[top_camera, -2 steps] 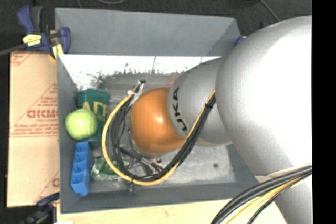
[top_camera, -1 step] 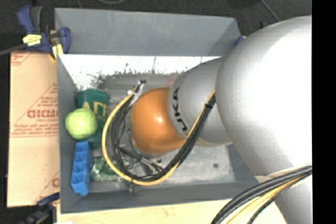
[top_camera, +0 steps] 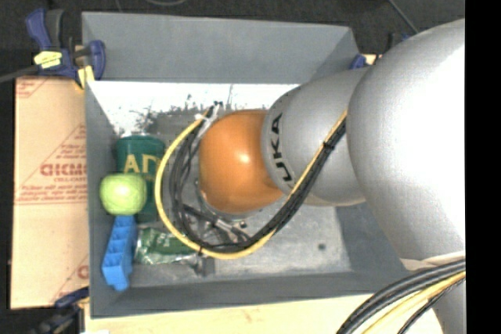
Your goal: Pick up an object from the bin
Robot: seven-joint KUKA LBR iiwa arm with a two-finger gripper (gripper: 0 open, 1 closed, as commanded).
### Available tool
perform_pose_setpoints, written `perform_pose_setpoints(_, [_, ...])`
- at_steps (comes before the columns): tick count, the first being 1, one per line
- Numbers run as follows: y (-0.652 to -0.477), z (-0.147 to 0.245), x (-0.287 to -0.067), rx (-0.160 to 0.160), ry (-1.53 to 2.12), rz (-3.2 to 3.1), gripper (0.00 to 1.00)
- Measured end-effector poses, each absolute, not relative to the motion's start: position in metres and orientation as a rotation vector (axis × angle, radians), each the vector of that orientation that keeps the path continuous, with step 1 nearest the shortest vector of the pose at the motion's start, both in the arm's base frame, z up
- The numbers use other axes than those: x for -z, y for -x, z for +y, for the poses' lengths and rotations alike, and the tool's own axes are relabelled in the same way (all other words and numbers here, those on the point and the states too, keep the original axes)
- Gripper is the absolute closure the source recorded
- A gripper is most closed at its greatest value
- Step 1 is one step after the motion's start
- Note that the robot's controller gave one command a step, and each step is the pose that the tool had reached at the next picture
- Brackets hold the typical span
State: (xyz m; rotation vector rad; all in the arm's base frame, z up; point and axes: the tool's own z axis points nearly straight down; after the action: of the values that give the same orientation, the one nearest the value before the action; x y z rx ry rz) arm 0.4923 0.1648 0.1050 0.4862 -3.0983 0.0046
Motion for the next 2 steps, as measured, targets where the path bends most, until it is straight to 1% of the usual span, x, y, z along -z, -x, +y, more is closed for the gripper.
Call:
perform_pose_setpoints(1, [-0.4993,0.1729,-0.1346,-0.001,-0.484,-3.107,1.0])
perform_pose_setpoints(2, [-0.5024,0.171,-0.1336,0.002,-0.478,-3.111,1.0])
